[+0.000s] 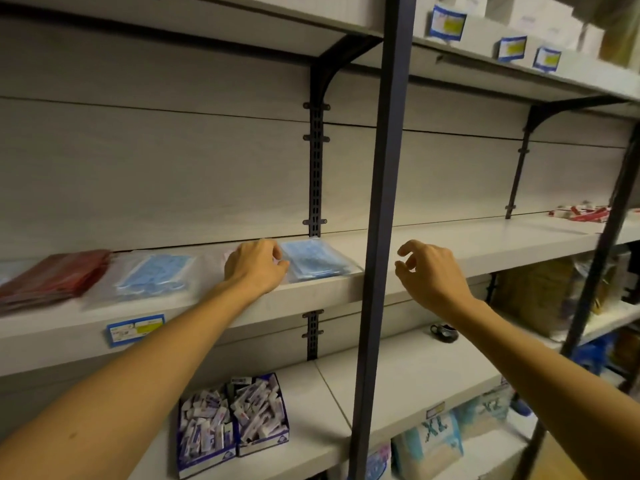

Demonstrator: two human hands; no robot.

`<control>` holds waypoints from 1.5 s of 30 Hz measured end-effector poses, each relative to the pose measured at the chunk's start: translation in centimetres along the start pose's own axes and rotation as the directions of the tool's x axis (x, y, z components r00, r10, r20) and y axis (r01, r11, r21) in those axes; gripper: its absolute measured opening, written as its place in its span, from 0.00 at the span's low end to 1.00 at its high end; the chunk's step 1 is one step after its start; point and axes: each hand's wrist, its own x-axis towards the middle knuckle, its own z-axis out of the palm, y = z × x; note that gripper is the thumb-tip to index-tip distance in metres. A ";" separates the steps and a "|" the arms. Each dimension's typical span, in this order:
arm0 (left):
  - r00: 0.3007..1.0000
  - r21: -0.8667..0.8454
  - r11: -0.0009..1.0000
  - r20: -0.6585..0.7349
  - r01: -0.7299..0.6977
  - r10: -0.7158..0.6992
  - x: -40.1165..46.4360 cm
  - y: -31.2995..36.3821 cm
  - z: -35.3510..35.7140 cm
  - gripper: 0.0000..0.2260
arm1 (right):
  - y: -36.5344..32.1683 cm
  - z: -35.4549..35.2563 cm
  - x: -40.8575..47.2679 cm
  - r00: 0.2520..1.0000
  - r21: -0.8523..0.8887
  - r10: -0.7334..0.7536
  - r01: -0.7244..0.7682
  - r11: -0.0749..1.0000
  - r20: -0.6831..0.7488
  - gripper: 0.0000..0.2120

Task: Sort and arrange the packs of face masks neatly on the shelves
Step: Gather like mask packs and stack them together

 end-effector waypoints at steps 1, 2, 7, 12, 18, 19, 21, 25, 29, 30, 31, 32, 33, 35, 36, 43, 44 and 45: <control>1.000 0.012 1.000 -0.014 0.002 -0.002 0.2 0.3 0.2 0.06 | 0.5 0.0 0.3 1.000 -0.001 -0.007 0.007 1.000 0.000 0.14; 1.000 0.028 1.000 -0.028 -0.001 0.001 0.5 0.6 0.5 0.06 | 1.1 -0.1 0.7 1.000 -0.002 -0.012 0.012 1.000 0.000 0.14; 1.000 0.107 0.994 -0.008 0.024 -0.023 2.1 1.4 2.7 0.06 | 5.9 -0.6 3.1 1.000 -0.025 -0.026 0.026 0.999 -0.013 0.13; 0.997 0.197 0.979 0.040 0.052 -0.061 3.9 1.4 4.7 0.07 | 9.8 -0.3 5.5 1.000 -0.039 0.002 -0.001 0.999 0.022 0.12; 0.979 0.233 0.968 0.158 0.092 -0.131 5.6 1.1 6.0 0.12 | 11.5 1.1 7.3 0.998 -0.024 -0.011 0.012 1.000 0.056 0.12; 0.977 0.239 0.967 0.170 0.089 -0.132 5.9 1.0 6.1 0.13 | 11.6 1.4 7.6 0.998 -0.021 -0.011 0.012 1.000 0.059 0.12; 0.974 0.238 0.968 0.193 0.074 -0.122 6.6 1.0 6.2 0.13 | 11.7 1.9 8.1 0.998 -0.014 -0.009 0.010 1.000 0.066 0.12; 0.969 0.237 0.970 0.222 0.051 -0.105 7.7 1.0 7.1 0.16 | 12.0 2.5 8.6 0.998 -0.019 0.002 0.000 1.000 0.063 0.12; 0.972 0.205 0.978 0.224 0.030 -0.077 8.6 2.2 8.0 0.15 | 12.6 2.7 8.8 0.998 -0.033 0.025 -0.024 0.999 0.056 0.11; 0.971 0.197 0.980 0.227 0.026 -0.071 8.8 2.5 8.3 0.15 | 12.8 2.7 8.7 0.998 -0.036 0.030 -0.028 0.999 0.052 0.11; 0.972 0.182 0.983 0.227 0.020 -0.062 9.1 2.7 8.7 0.14 | 13.0 2.7 8.7 0.998 -0.038 0.030 -0.029 0.999 0.047 0.11; 0.972 0.164 0.986 0.228 0.013 -0.051 9.3 3.0 9.0 0.13 | 13.2 2.7 8.6 0.999 -0.043 0.031 -0.030 0.999 0.044 0.11; 0.973 0.150 0.989 0.229 0.001 -0.036 9.6 3.2 9.4 0.13 | 13.4 2.7 8.6 0.999 -0.049 0.032 -0.030 0.998 0.041 0.11; 0.973 0.138 0.990 0.230 -0.010 -0.022 10.1 3.6 10.2 0.14 | 13.7 2.6 8.6 0.998 -0.056 0.035 -0.033 0.998 0.047 0.11; 0.974 0.129 0.992 0.227 -0.004 -0.026 10.3 3.8 10.5 0.16 | 13.7 2.6 8.6 0.998 -0.056 0.041 -0.038 0.998 0.054 0.11; 0.980 0.186 0.982 0.199 -0.025 -0.012 11.3 4.4 11.5 0.21 | 13.0 2.7 8.7 0.998 -0.055 0.045 -0.043 0.998 0.036 0.12; 0.981 0.187 0.982 0.194 -0.034 -0.003 11.3 4.6 11.6 0.21 | 12.8 2.7 8.7 0.999 -0.057 0.044 -0.042 0.997 0.030 0.11; 0.982 0.179 0.983 0.188 -0.041 0.007 11.3 4.7 11.7 0.21 | 12.7 2.7 8.7 0.999 -0.056 0.043 -0.041 0.998 0.026 0.11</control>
